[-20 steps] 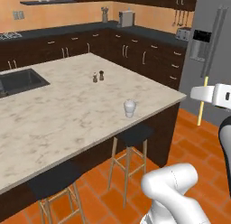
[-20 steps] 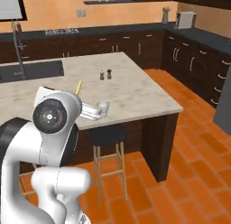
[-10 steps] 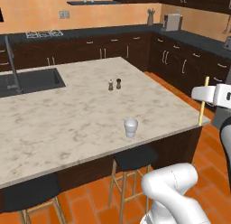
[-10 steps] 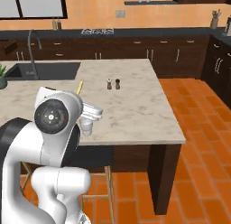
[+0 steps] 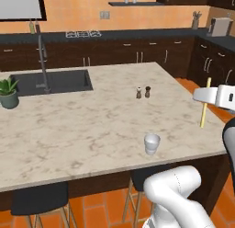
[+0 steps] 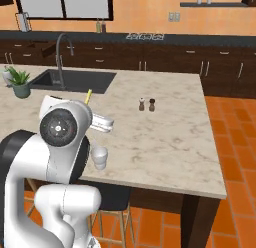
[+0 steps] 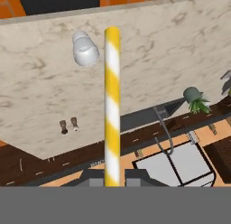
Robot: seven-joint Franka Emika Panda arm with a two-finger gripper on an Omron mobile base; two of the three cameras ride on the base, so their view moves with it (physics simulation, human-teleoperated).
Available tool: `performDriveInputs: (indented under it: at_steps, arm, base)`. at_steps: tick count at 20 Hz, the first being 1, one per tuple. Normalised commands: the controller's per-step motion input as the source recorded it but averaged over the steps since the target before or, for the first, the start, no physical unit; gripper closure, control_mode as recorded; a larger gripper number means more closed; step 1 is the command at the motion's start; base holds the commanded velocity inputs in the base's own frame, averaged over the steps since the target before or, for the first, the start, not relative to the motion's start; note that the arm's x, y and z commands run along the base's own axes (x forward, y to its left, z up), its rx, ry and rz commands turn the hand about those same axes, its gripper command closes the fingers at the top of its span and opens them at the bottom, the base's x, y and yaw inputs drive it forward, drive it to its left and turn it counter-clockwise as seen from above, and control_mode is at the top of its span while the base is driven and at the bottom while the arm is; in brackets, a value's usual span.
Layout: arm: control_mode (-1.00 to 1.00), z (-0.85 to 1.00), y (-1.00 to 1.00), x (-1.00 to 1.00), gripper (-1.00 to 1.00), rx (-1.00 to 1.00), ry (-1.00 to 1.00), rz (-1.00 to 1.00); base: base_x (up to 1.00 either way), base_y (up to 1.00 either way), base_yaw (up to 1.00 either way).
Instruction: Take a straw from the drawer in front and place it inside the glass cup on the dining counter.
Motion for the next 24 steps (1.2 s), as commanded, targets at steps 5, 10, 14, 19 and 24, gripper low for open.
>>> performDriveInputs:
  at_steps: [5,10,14,19,24]
  arm:
    - [1.00,0.00,0.00,0.00,1.00,0.00,0.00,0.00]
    - [1.00,0.00,0.00,0.00,1.00,0.00,0.00,0.00]
    - [-1.00,-0.09,0.00,0.23,1.00,0.00,0.00,0.01]
    - [-1.00,-0.40,-0.02,0.25,1.00,-0.06,-0.05,0.28]
    - [-1.00,-0.37,0.00,0.14,1.00,-0.10,-0.09,0.47]
  base:
    - [0.50,-0.03,0.00]
    - [0.61,0.00,0.00]
    - [0.24,0.00,0.00]
    - [0.00,0.00,0.00]
    - [0.00,0.00,0.00]
